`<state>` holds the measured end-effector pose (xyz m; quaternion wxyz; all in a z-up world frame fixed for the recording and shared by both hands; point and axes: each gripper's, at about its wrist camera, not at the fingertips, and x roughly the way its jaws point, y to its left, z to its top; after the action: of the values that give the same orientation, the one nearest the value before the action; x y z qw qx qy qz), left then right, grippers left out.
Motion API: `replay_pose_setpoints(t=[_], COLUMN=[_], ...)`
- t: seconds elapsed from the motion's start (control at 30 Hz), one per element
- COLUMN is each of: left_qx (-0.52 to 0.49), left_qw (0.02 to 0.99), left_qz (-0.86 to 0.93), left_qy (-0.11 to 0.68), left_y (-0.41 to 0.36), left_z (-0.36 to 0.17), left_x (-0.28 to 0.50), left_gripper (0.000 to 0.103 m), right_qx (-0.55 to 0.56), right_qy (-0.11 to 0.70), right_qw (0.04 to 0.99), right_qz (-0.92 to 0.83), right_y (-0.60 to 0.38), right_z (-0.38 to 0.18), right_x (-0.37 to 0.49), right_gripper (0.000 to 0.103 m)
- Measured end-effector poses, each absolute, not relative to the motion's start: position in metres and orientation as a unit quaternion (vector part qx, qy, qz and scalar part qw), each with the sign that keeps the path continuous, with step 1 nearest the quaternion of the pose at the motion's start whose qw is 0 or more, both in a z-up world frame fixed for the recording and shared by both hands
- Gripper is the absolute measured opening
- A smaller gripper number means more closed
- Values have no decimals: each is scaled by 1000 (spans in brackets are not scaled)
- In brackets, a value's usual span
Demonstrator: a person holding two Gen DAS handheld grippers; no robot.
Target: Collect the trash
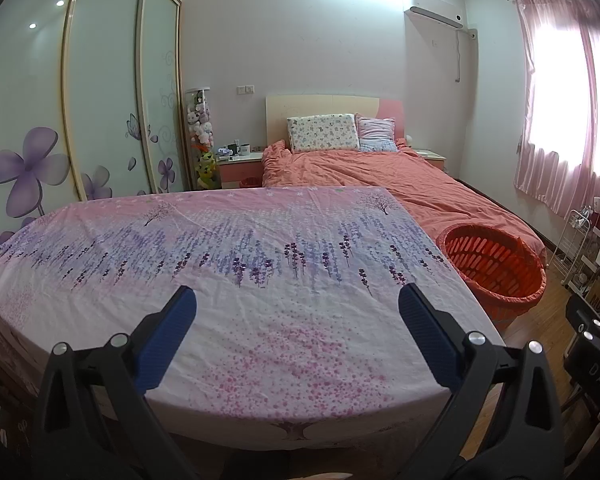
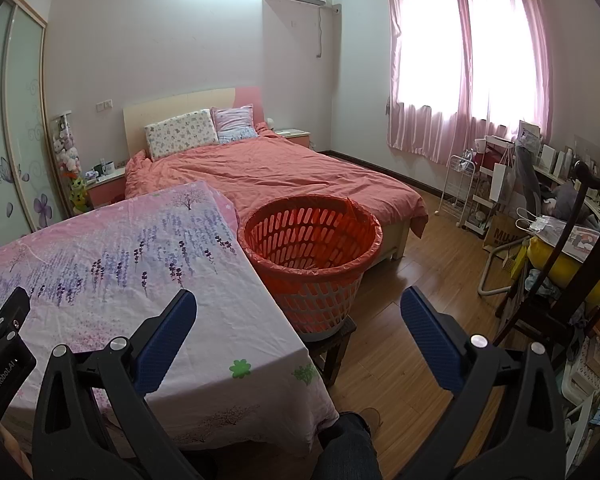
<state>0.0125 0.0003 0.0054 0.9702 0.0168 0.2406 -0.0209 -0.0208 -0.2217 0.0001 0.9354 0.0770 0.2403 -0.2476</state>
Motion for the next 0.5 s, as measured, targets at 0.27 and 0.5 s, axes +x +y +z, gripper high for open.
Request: replay_pose_setpoints(t=[0.27,0.5], left_qx=[17,17], left_qw=[970,970], left_qz=[-21,-21], left_qy=[241,241], left_y=[0,-1], left_z=[5,5], left_x=[12,12], left_gripper=[99,99], right_qx=[77,77], right_qy=[240,241], right_qw=[935,935], right_qz=[-248,-247], right_y=[-222,-223], right_z=[0,1], right_x=[-21,-21], right_gripper=[101,101])
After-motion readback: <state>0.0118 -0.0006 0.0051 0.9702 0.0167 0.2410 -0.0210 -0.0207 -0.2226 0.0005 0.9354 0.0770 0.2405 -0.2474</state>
